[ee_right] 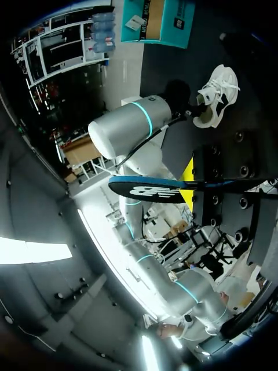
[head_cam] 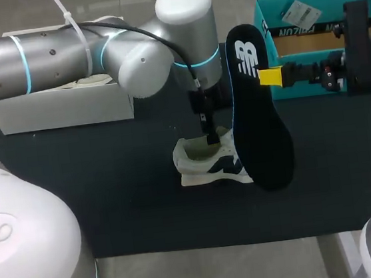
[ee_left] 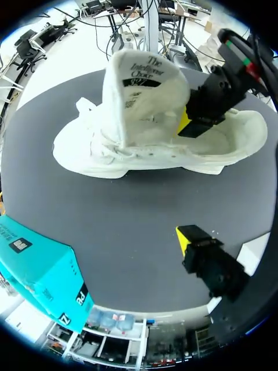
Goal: Take the shoe out of the shoebox, open the shoe tongue, remove and reinsert the insole, then place the shoe into the shoebox
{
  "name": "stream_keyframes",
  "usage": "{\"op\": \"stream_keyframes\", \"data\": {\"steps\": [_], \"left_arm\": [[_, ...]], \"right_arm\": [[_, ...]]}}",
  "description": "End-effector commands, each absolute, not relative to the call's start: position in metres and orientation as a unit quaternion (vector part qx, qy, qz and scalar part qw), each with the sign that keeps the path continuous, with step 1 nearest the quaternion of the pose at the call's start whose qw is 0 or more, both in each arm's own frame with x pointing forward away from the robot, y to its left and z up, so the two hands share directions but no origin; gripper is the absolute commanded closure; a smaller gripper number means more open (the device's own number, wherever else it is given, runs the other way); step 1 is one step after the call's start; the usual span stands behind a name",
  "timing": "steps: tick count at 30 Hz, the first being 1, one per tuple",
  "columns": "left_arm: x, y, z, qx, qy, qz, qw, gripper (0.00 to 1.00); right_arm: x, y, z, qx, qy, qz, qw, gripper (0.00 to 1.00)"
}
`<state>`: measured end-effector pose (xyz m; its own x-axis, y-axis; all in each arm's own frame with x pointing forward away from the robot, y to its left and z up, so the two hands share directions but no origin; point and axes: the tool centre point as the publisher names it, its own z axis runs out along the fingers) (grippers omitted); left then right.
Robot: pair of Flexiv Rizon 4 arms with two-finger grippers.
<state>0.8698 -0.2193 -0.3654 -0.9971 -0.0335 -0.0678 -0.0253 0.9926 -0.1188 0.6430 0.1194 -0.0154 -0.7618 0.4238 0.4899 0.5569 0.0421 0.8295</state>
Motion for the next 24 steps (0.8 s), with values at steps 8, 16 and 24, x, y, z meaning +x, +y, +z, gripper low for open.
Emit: {"op": "stream_keyframes", "data": {"steps": [8,16,24], "left_arm": [[0.875,-0.229,-0.379,-0.005,0.998,-0.059,0.021,0.01],[0.877,-0.209,-0.378,-0.022,0.998,-0.058,0.023,0.00],[0.890,-0.219,-0.387,-0.025,0.998,-0.051,0.016,0.00]], "right_arm": [[0.644,0.122,-0.016,-0.342,-0.720,-0.602,0.055,1.00],[0.644,0.122,-0.016,-0.342,-0.720,-0.602,0.055,1.00],[0.644,0.122,-0.016,-0.342,-0.720,-0.602,0.055,1.00]]}}
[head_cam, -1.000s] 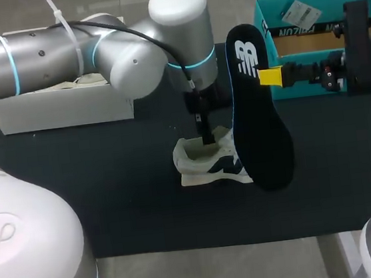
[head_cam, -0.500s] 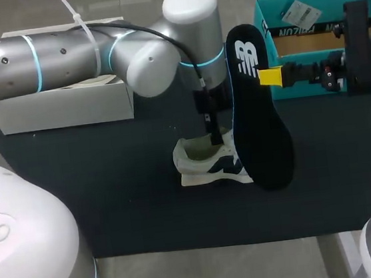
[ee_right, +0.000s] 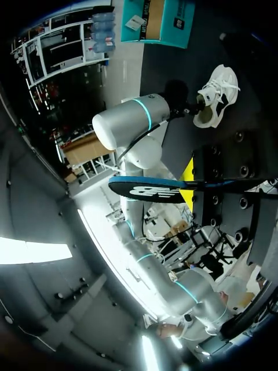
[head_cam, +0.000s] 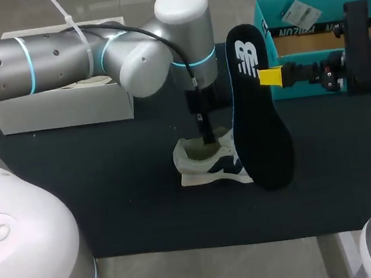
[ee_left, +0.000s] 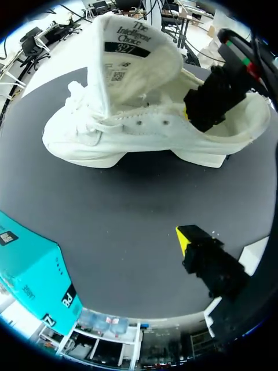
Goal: Take the shoe out of the shoebox, open the shoe tongue, remove and reinsert the insole, then place the shoe into the shoebox
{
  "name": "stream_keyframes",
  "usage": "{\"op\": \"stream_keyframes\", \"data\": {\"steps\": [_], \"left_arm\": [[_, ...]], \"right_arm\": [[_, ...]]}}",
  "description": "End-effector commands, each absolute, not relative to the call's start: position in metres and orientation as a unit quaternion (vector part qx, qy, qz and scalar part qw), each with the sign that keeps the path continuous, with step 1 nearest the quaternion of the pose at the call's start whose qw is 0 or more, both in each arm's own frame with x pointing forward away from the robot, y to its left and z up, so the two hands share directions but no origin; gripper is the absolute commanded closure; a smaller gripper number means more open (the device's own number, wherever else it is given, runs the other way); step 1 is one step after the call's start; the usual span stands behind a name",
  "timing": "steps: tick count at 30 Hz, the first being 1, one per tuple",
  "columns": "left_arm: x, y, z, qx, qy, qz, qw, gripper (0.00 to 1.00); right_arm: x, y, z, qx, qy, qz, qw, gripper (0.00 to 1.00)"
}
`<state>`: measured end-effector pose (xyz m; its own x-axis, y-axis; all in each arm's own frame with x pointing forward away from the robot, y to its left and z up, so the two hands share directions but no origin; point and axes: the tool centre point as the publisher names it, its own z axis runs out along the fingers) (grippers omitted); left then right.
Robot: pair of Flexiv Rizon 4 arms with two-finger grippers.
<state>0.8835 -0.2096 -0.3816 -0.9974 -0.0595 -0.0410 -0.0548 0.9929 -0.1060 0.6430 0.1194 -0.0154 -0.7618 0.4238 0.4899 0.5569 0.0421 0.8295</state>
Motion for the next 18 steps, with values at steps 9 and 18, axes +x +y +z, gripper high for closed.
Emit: {"op": "stream_keyframes", "data": {"steps": [9,18], "left_arm": [[0.882,-0.238,-0.383,0.008,0.998,-0.058,0.014,0.45],[0.863,-0.239,-0.387,0.029,0.997,-0.070,-0.005,0.84]], "right_arm": [[0.644,0.122,-0.016,-0.342,-0.720,-0.602,0.055,1.00],[0.644,0.122,-0.016,-0.342,-0.720,-0.602,0.055,1.00]]}}
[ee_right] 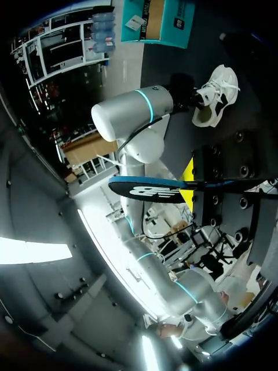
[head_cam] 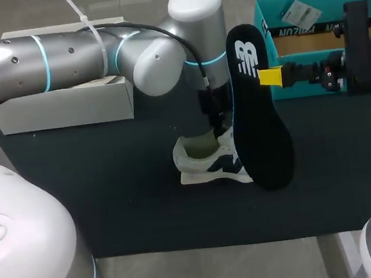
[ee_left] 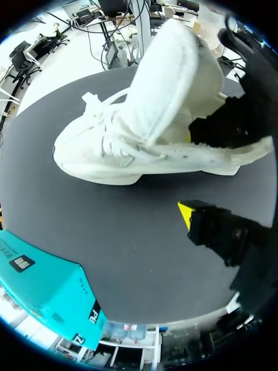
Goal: Take the shoe out of the shoebox, open the shoe tongue, remove and reinsert the insole, then place the shoe into the shoebox
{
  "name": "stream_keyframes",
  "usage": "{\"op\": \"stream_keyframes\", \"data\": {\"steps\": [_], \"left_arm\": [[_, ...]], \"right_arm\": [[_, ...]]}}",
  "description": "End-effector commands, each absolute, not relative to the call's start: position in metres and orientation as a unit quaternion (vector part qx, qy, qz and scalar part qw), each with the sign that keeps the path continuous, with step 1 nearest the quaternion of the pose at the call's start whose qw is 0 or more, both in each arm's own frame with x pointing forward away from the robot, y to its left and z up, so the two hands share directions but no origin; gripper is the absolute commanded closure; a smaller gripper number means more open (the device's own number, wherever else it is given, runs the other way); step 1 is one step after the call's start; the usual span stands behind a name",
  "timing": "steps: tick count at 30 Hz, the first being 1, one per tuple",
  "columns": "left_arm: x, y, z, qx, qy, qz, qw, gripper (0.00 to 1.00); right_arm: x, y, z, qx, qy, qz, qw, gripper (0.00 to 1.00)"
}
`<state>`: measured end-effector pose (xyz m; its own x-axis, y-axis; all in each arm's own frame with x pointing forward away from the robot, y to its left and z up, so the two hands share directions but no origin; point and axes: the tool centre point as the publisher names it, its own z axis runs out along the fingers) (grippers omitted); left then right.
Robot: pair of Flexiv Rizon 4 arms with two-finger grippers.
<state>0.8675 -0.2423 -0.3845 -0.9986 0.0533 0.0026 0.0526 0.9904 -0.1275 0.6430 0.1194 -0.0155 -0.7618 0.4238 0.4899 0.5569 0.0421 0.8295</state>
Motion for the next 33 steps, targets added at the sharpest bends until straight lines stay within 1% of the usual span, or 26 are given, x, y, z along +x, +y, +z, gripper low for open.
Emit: {"op": "stream_keyframes", "data": {"steps": [1,2,8,31,33], "left_arm": [[0.861,-0.238,-0.387,-0.030,-0.997,0.071,0.006,0.90],[0.859,-0.238,-0.387,-0.031,-0.997,0.071,0.006,1.00],[0.847,-0.236,-0.384,-0.039,-0.997,0.073,0.010,1.00],[0.847,-0.236,-0.384,-0.039,-0.997,0.073,0.010,1.00],[0.851,-0.236,-0.382,-0.077,-0.995,0.066,0.023,1.00]], "right_arm": [[0.644,0.122,-0.016,-0.342,-0.720,-0.602,0.055,1.00],[0.644,0.122,-0.016,-0.342,-0.720,-0.602,0.055,1.00],[0.644,0.122,-0.016,-0.342,-0.720,-0.602,0.055,1.00],[0.644,0.122,-0.016,-0.342,-0.720,-0.602,0.055,1.00],[0.644,0.122,-0.016,-0.342,-0.720,-0.602,0.055,1.00]]}}
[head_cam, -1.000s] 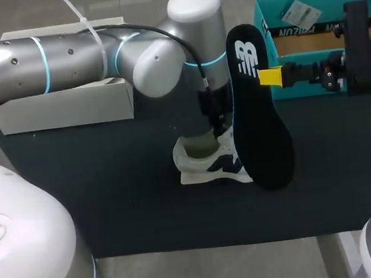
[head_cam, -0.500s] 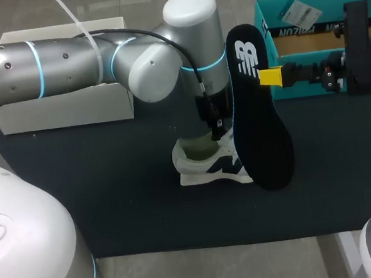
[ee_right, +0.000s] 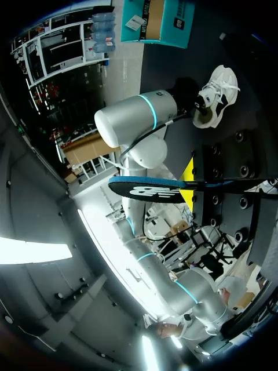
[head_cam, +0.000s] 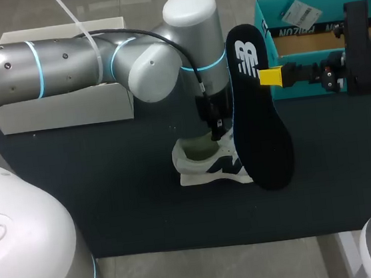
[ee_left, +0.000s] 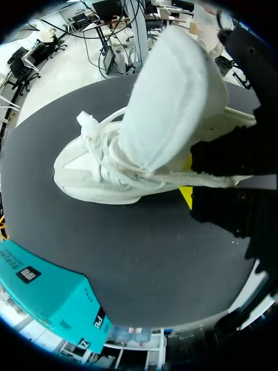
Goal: Take the shoe out of the shoebox, open the shoe tongue, remove and reinsert the insole, then place the shoe into the shoebox
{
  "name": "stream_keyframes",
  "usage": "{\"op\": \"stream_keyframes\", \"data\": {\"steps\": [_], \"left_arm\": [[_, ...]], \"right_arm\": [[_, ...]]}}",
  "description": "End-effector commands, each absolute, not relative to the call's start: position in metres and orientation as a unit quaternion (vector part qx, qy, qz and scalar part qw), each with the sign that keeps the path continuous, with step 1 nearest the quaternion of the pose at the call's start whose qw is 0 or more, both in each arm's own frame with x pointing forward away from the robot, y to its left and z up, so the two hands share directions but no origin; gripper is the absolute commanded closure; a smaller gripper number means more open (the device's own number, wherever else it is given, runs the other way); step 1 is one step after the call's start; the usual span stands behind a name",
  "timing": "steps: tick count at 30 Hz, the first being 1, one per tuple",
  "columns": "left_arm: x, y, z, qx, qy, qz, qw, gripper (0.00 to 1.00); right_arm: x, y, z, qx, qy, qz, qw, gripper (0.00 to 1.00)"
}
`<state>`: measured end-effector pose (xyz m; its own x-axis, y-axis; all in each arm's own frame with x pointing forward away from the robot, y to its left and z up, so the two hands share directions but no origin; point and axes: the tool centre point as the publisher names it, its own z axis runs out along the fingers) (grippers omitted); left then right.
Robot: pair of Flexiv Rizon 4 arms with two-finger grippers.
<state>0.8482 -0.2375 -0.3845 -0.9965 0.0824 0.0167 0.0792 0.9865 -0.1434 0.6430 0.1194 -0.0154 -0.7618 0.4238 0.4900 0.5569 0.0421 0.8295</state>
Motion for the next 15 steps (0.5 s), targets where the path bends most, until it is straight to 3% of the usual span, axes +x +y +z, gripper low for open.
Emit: {"op": "stream_keyframes", "data": {"steps": [1,8,15], "left_arm": [[0.852,-0.236,-0.380,-0.088,-0.993,0.075,0.023,1.00],[0.860,-0.241,-0.374,-0.226,-0.971,0.054,0.065,1.00],[0.867,-0.224,-0.354,-0.415,-0.892,0.157,0.080,1.00]], "right_arm": [[0.644,0.122,-0.016,-0.342,-0.720,-0.602,0.055,1.00],[0.644,0.122,-0.016,-0.342,-0.720,-0.602,0.055,1.00],[0.644,0.122,-0.016,-0.342,-0.720,-0.602,0.055,1.00]]}}
